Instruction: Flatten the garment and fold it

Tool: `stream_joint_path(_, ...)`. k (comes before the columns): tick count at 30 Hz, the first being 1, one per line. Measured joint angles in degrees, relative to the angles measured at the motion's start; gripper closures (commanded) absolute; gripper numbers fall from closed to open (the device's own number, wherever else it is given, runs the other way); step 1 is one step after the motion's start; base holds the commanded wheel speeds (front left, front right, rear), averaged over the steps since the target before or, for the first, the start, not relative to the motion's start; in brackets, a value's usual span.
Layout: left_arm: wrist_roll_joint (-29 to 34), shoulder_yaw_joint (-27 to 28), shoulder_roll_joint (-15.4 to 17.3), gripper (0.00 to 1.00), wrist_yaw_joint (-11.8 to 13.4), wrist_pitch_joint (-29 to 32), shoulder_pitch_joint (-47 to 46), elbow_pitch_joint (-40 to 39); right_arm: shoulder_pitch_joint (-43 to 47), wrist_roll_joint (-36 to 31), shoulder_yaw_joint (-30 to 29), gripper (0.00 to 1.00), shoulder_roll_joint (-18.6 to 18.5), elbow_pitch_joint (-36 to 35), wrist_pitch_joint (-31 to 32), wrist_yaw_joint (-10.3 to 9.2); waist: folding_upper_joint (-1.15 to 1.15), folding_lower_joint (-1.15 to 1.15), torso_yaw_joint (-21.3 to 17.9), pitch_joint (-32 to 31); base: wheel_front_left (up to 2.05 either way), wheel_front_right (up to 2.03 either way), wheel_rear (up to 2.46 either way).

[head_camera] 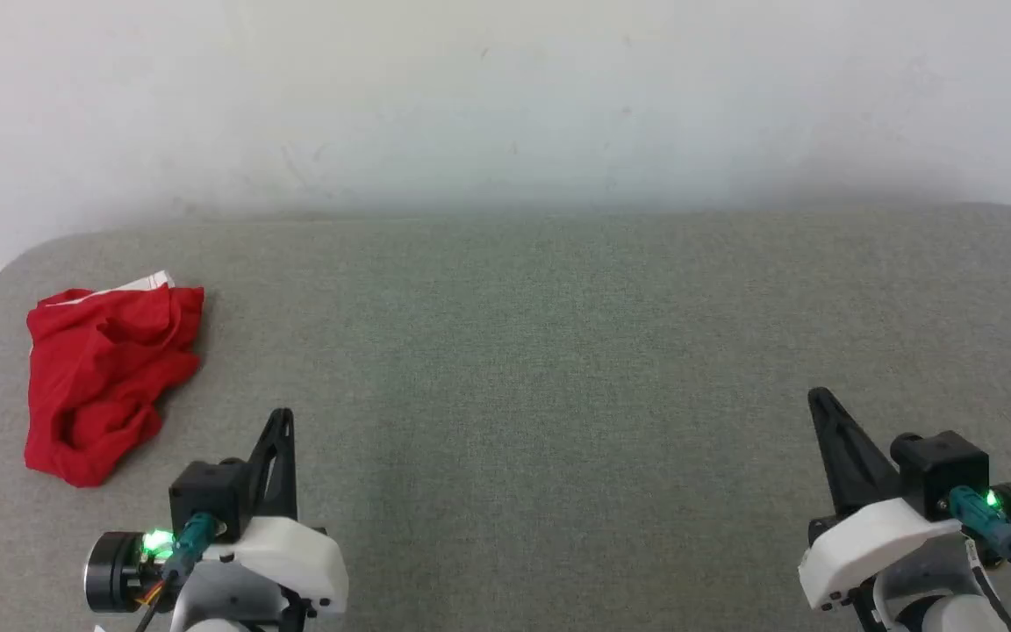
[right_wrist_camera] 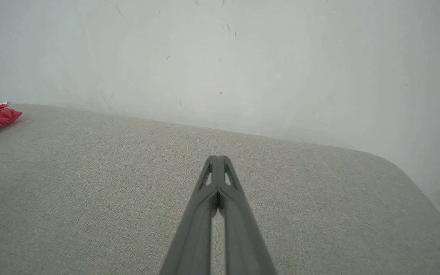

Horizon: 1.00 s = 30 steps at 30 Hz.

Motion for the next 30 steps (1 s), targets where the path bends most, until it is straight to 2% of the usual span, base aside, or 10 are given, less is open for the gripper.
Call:
stream_joint_path(28, 0.00, 0.00, 0.00, 1.00, 0.01, 0.00, 0.00, 0.00, 0.00, 0.00, 0.00, 1.00, 0.00, 0.00, 0.00, 0.00, 0.00, 0.00, 0.00, 0.00, 0.00, 0.00, 0.00)
stream_joint_path(29, -0.01, -0.02, 0.01, 0.00, 0.02, 0.00, 0.02, 0.01, 0.02, 0.01, 0.00, 0.00, -0.01, 0.01, -0.01, 0.00, 0.00, 0.00, 0.00, 0.00, 0.00, 0.00, 0.00)
stream_joint_path(30, -0.01, -0.04, 0.01, 1.00, 0.03, 0.00, 0.02, 0.04, 0.05, 0.01, 0.00, 1.00, -0.03, 0.07, 0.00, 0.01, 0.00, 0.00, 0.00, 0.00, 0.00, 0.00, 0.00)
